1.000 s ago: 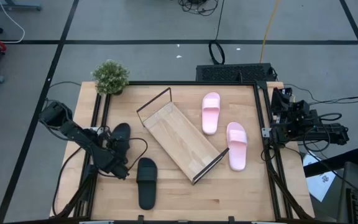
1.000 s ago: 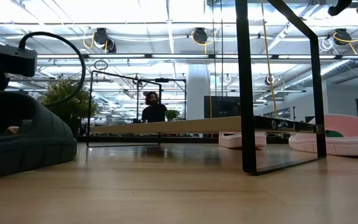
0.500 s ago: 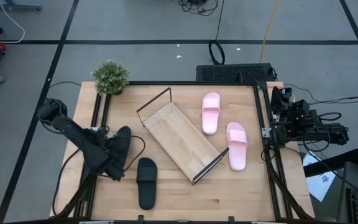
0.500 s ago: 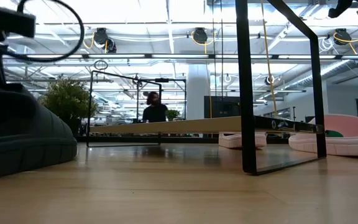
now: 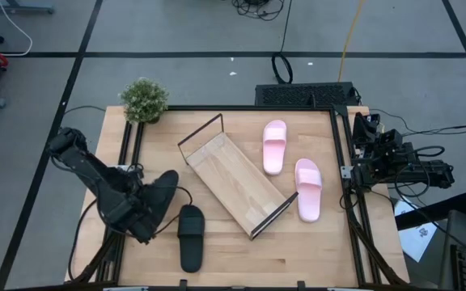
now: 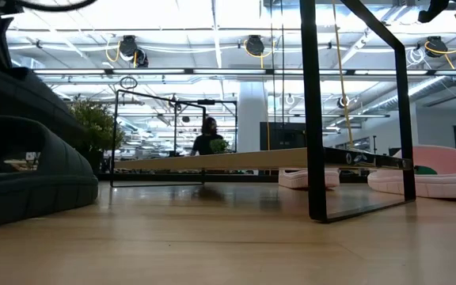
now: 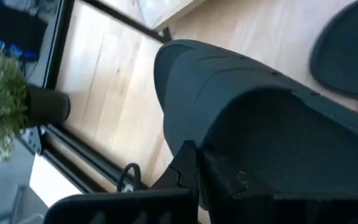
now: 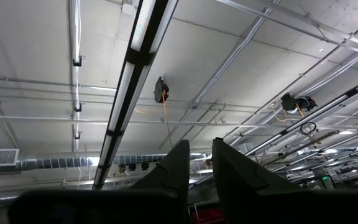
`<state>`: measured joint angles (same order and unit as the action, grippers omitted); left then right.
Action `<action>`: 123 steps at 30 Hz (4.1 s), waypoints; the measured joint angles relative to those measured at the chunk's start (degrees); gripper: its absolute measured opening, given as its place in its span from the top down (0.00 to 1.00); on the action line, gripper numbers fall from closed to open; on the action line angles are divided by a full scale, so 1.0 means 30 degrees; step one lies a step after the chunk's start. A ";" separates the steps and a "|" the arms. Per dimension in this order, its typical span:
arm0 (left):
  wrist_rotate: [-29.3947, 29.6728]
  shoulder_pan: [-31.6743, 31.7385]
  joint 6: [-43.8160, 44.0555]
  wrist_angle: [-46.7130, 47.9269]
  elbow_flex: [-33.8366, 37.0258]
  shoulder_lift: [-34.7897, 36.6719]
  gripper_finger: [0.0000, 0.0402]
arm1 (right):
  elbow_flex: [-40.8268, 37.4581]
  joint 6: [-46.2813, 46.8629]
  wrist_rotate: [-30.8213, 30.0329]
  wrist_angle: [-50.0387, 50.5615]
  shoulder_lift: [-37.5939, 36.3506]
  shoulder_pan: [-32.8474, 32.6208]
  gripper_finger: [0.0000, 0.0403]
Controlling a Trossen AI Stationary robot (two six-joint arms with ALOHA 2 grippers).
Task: Pick and place slides into the shelf
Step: Put the left black slipper on the shelf
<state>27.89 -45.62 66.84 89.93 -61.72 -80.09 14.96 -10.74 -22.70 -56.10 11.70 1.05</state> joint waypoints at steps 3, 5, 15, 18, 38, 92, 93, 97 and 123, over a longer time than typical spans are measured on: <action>0.0572 -0.0127 -0.1074 0.0027 -0.0247 0.0000 1.00 | 0.0000 0.0107 0.0000 0.0001 0.0000 -0.0003 0.85; 0.0996 -0.0179 -0.2243 0.0028 -0.0421 -0.0007 1.00 | 0.0000 0.0412 0.0000 0.0007 0.0000 0.0003 0.85; 0.4248 -0.0184 -0.9142 -0.0039 -0.1634 -0.0007 1.00 | 0.0000 0.1839 0.0000 0.0015 0.0000 0.0000 0.85; 0.5127 -0.0036 -1.1421 -0.0543 -0.2165 -0.0007 1.00 | 0.0000 0.2067 0.0000 0.0029 0.0000 0.0003 0.85; 0.8195 0.7473 -2.9801 -1.2939 -0.2714 -0.0007 1.00 | 0.0000 0.2368 0.0002 -0.1109 0.2146 0.0001 0.85; 0.5884 1.5233 -3.6091 -2.0932 -0.0191 -0.5450 1.00 | -0.0004 0.1795 0.0004 -0.1785 0.2215 -0.0004 0.85; 0.5920 1.5211 -3.6084 -2.0953 -0.0092 -0.5450 1.00 | -0.0007 0.1823 0.0003 -0.1785 0.2215 -0.0004 0.85; 0.6370 1.5416 -3.6099 -2.0912 0.0113 -0.5450 1.00 | -0.0007 0.1829 0.0007 -0.1785 0.2215 -0.0004 0.85; 0.6292 1.6619 -3.7058 -2.1494 0.0113 -0.4852 1.00 | -0.0005 0.1812 0.0007 -0.1497 0.2208 0.0001 0.85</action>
<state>46.76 4.24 -44.33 25.45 -61.39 -94.65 14.95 -5.31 -22.68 -60.59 18.33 1.05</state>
